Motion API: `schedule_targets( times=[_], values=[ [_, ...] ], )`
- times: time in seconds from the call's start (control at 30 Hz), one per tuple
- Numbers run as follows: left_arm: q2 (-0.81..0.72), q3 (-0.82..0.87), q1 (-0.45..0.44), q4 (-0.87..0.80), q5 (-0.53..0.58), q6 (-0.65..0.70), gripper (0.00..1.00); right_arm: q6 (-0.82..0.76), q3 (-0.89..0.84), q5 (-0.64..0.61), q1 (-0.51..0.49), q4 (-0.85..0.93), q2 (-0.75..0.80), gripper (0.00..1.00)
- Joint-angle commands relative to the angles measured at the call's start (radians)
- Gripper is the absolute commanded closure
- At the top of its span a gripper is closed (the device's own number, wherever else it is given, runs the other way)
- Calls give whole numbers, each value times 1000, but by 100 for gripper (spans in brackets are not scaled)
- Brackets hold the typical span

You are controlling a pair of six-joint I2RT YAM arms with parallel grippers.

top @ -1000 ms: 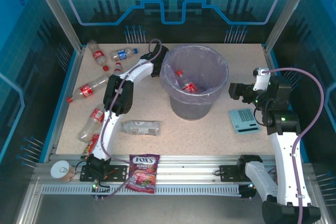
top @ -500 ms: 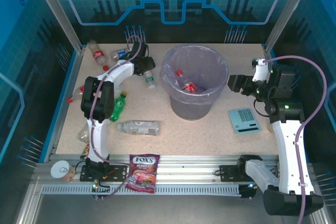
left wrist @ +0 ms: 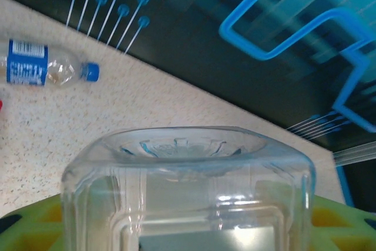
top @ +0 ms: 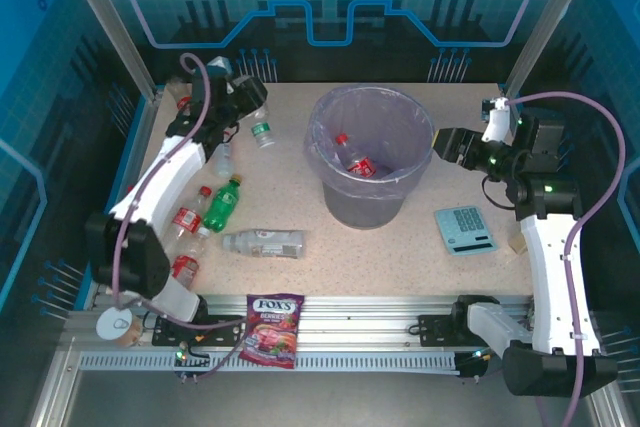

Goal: Put the plastic bottles in the bin

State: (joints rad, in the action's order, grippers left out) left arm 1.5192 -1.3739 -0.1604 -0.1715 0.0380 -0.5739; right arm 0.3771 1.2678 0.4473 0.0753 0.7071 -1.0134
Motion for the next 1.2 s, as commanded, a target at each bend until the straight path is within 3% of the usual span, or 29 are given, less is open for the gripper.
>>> schedule_targets(
  times=[0.0, 0.2, 0.3, 0.77, 1.17],
  values=[
    [-132, 26, -15, 69, 40, 30, 57, 57, -30, 89, 18, -57, -1, 41],
    [-264, 27, -124, 112, 112, 90, 58, 47, 6, 73, 18, -44, -64, 46],
    [-268, -10, -197, 129, 112, 119, 65, 24, 19, 11, 18, -24, -71, 48],
    [73, -338, -560, 109, 122, 189, 76, 52, -98, -2, 18, -101, -5, 50],
    [318, -490, -616, -74, 90, 332, 83, 42, -85, 25, 17, -69, 22, 50]
  ],
)
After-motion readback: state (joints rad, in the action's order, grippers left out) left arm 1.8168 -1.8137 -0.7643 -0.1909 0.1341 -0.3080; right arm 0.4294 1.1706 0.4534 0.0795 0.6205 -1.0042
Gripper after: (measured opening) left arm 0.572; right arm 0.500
